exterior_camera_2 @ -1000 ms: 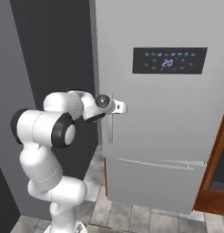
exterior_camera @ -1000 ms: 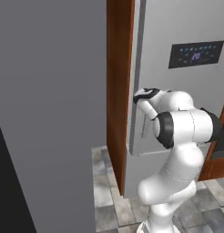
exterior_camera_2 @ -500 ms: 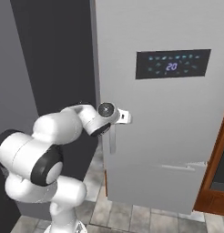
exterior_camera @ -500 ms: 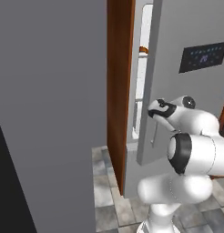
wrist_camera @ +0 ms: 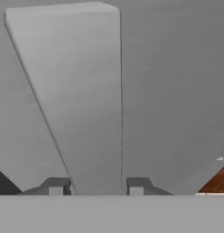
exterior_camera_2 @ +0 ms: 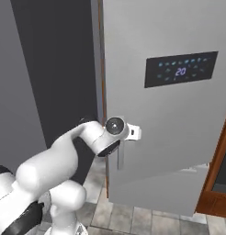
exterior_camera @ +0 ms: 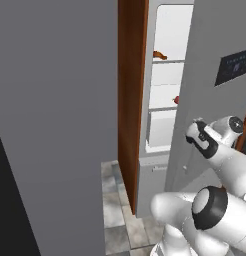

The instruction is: Gather the bell pepper and corn from the fridge and place them on a tray on the dining counter. Then gather the chicken drumsticks from the fridge and place them on the other tray.

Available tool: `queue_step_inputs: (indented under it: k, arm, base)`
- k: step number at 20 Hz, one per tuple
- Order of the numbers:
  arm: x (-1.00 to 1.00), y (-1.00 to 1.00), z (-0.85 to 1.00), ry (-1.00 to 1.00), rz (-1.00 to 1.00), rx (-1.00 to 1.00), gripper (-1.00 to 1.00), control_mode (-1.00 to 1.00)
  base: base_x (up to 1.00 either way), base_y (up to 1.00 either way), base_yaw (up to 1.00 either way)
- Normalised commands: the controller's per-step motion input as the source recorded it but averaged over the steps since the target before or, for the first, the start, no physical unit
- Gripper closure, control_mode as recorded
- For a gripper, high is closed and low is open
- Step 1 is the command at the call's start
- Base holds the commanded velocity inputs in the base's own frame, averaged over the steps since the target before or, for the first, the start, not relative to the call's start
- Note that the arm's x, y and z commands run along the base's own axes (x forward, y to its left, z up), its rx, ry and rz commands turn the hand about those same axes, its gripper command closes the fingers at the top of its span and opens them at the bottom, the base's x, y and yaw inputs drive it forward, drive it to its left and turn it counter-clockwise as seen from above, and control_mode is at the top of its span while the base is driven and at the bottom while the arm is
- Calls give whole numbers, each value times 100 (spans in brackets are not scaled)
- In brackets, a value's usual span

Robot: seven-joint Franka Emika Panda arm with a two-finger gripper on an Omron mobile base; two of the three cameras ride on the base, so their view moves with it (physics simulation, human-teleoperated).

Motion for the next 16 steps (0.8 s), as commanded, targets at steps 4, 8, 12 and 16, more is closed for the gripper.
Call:
queue_step_inputs:
  k: [4, 8, 12, 16]
  arm:
    - [-100, -58, -13, 4, 0, 0, 100, -100]
    - [-100, -59, -13, 4, 0, 0, 100, -100]
    - [-99, -57, -13, 3, 0, 0, 100, -100]
    - [-92, -55, -12, 1, 0, 0, 100, -100]
  base:
    - [0, 0, 0]
    - [0, 0, 0]
    - [0, 0, 0]
    - [0, 0, 0]
